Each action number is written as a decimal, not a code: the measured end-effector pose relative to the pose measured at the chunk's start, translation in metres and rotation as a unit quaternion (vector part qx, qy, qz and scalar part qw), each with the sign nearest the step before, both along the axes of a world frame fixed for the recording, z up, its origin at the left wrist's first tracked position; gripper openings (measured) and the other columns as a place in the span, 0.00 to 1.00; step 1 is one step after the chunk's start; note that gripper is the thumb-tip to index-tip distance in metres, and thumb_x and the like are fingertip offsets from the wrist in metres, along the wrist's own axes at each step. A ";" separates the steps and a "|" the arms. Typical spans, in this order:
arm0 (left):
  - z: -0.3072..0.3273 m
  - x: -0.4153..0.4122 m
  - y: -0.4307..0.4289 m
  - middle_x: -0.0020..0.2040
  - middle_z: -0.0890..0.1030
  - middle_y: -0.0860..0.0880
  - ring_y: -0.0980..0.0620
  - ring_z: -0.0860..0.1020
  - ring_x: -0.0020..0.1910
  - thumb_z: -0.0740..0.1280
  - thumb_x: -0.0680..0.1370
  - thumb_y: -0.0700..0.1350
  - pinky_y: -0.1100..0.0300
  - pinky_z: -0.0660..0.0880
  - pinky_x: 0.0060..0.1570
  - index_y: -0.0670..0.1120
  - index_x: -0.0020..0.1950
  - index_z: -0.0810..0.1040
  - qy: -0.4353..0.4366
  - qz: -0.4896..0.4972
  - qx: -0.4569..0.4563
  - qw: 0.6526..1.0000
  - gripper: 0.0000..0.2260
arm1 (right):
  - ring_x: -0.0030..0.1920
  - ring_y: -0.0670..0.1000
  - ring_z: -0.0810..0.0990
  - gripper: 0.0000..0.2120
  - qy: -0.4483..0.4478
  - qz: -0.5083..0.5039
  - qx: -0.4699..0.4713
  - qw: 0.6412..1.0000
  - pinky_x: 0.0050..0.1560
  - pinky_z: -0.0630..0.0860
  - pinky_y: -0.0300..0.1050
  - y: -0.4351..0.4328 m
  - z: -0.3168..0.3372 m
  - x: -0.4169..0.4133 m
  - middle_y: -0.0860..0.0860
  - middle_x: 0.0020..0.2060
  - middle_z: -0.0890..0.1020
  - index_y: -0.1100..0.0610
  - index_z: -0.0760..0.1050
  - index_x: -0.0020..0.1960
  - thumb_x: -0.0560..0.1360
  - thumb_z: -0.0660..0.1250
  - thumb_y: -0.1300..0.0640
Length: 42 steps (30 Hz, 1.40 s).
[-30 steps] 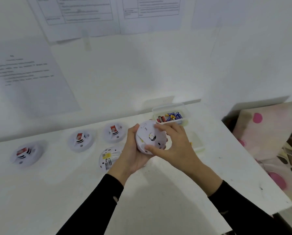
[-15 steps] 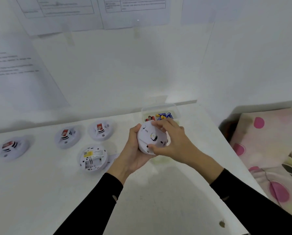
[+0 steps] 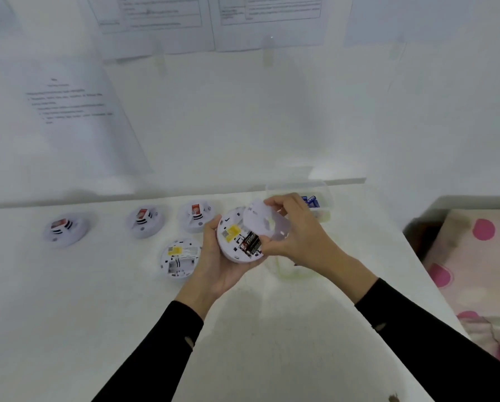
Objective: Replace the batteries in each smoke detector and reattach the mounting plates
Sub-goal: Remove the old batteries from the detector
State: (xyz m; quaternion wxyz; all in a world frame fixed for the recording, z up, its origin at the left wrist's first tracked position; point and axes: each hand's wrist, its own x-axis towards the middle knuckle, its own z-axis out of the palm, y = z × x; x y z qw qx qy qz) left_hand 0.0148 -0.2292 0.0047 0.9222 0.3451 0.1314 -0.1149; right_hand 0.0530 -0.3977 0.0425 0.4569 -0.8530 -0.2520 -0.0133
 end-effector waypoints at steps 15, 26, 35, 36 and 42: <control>0.016 -0.101 0.192 0.63 0.79 0.34 0.31 0.79 0.59 0.59 0.77 0.60 0.42 0.79 0.56 0.39 0.65 0.77 0.000 0.279 -0.050 0.959 0.28 | 0.58 0.50 0.72 0.22 0.055 0.160 -0.044 0.985 0.63 0.65 0.52 0.205 -0.047 -0.015 0.47 0.55 0.74 0.49 0.70 0.56 0.65 0.72 0.48; 0.019 -0.131 0.294 0.63 0.79 0.36 0.32 0.78 0.60 0.57 0.78 0.61 0.45 0.80 0.55 0.39 0.66 0.76 0.017 0.282 -0.046 0.958 0.29 | 0.61 0.51 0.70 0.21 0.013 0.201 -0.186 0.962 0.54 0.55 0.42 0.335 -0.093 -0.037 0.49 0.57 0.74 0.54 0.72 0.60 0.69 0.73 0.52; 0.012 -0.124 0.325 0.64 0.79 0.36 0.33 0.78 0.60 0.58 0.78 0.61 0.45 0.77 0.60 0.39 0.57 0.84 0.025 0.237 -0.055 0.970 0.28 | 0.63 0.51 0.70 0.19 0.017 0.149 -0.227 0.962 0.60 0.57 0.45 0.348 -0.111 -0.038 0.49 0.60 0.74 0.53 0.73 0.62 0.73 0.70 0.48; 0.010 -0.122 0.325 0.64 0.79 0.36 0.33 0.78 0.61 0.58 0.78 0.61 0.45 0.77 0.60 0.39 0.58 0.84 0.024 0.231 -0.054 0.971 0.28 | 0.63 0.50 0.71 0.17 0.021 0.125 -0.182 0.975 0.61 0.58 0.44 0.348 -0.104 -0.038 0.49 0.60 0.75 0.53 0.74 0.61 0.75 0.69 0.49; 0.009 -0.108 0.308 0.62 0.80 0.37 0.36 0.79 0.59 0.57 0.78 0.60 0.45 0.79 0.56 0.42 0.67 0.76 0.006 0.215 -0.037 0.976 0.26 | 0.49 0.45 0.75 0.09 -0.073 0.086 0.098 0.989 0.54 0.71 0.46 0.337 -0.029 -0.057 0.47 0.45 0.79 0.53 0.80 0.51 0.75 0.67 0.50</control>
